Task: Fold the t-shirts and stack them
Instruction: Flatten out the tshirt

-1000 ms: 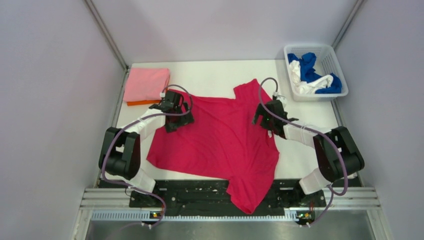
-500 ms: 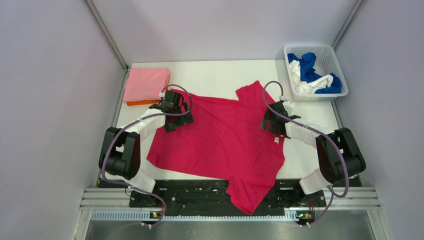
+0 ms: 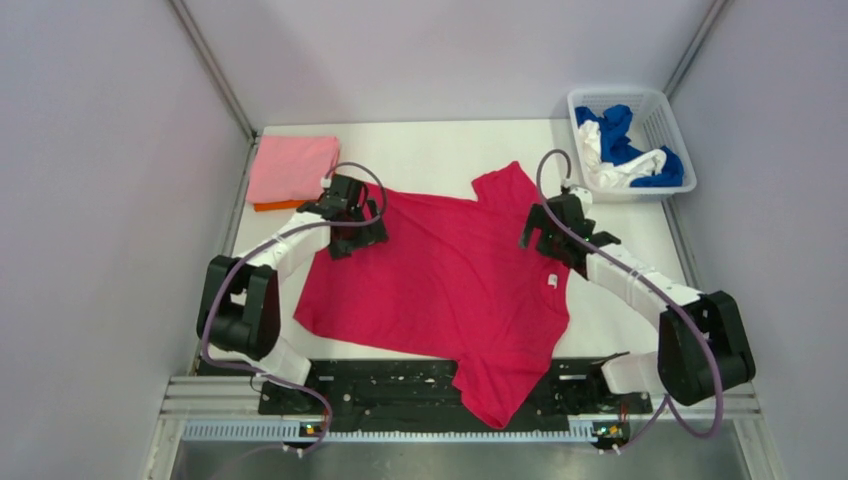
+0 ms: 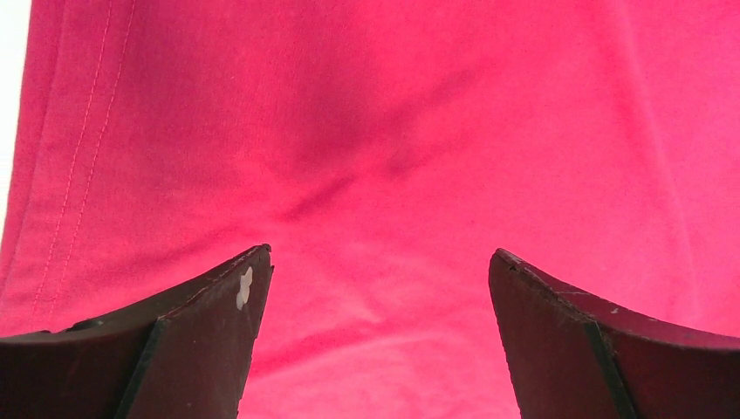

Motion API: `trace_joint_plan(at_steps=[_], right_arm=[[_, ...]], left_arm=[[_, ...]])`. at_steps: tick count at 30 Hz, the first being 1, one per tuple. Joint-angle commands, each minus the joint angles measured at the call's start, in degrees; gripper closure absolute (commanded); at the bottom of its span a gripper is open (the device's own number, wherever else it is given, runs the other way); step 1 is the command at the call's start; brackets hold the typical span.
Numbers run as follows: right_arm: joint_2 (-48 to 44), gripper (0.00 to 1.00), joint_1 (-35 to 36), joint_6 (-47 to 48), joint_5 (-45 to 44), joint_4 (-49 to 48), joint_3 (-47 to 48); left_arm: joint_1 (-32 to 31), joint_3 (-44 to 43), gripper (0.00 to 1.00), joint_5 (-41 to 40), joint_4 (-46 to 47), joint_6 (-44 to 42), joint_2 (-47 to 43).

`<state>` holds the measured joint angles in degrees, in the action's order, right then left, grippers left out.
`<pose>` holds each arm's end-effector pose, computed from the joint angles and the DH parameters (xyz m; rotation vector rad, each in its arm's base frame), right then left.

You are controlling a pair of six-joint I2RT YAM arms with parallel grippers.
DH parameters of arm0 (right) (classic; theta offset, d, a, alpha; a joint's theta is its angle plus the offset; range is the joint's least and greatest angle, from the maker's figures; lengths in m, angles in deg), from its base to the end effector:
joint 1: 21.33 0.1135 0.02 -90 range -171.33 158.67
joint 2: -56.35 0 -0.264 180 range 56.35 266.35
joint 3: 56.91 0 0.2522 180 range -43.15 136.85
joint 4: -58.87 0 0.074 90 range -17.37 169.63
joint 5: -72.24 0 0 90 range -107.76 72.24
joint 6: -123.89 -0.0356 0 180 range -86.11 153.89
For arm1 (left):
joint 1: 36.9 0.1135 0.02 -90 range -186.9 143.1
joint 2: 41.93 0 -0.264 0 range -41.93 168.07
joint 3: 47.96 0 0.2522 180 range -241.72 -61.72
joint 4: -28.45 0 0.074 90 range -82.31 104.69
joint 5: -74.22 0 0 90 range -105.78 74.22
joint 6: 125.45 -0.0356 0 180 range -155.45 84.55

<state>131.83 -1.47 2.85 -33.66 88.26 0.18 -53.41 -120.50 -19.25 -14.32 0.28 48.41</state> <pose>0.2534 0.0811 0.2093 0.3568 2.3384 0.0940 0.3031 -0.0876 0.2050 -0.4623 2.6041 -0.2339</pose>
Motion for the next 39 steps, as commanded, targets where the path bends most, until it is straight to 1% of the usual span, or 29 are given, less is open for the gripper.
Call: trace_joint_plan(at_steps=[1,5,9,14,18,24,31,36,38,39], right_arm=[[3.6,0.01,0.8,1.12,3.56,-1.5,2.69],[8.59,0.01,0.8,1.25,4.56,-2.67,4.36],[14.47,0.01,0.6,1.78,3.56,-2.72,7.14],[20.22,0.01,-3.03,2.41,4.16,-2.55,10.36],[24.98,0.01,-5.35,4.16,5.0,-2.65,14.82],[35.01,0.01,-8.12,7.06,7.62,-2.07,25.89],[47.79,0.01,-11.65,9.54,10.13,2.74,43.68],[53.65,0.01,-12.07,11.71,10.56,5.5,52.49],[53.95,0.01,-12.08,12.3,11.08,6.15,54.16],[53.19,0.01,-12.12,12.38,11.67,6.19,54.33]], left_arm=[[-1.38,-5.89,0.01,-0.79,-3.13,-2.31,1.4],[-1.59,-9.07,0.01,-0.6,-3.6,-1.69,6.43],[-1.58,-13.28,0.01,-1.2,-4.92,-1.36,11.78],[-1.46,-20.3,0.01,-2.82,-8.19,-2.05,19.01],[-1.25,-26.8,0.01,-2.79,-11.03,-1.91,25.7],[-0.53,-36.71,0.01,-0.91,-13.41,-1.72,34.28],[1.79,-49.48,0.01,1.79,-15.26,-1.89,42.54],[3.0,-53.6,0.01,3.15,-14.61,-2.39,44.53],[3.3,-54.31,0.01,3.17,-14.81,-2.55,43.96],[3.33,-54.31,0.01,4.62,-15.0,-2.63,43.12]])
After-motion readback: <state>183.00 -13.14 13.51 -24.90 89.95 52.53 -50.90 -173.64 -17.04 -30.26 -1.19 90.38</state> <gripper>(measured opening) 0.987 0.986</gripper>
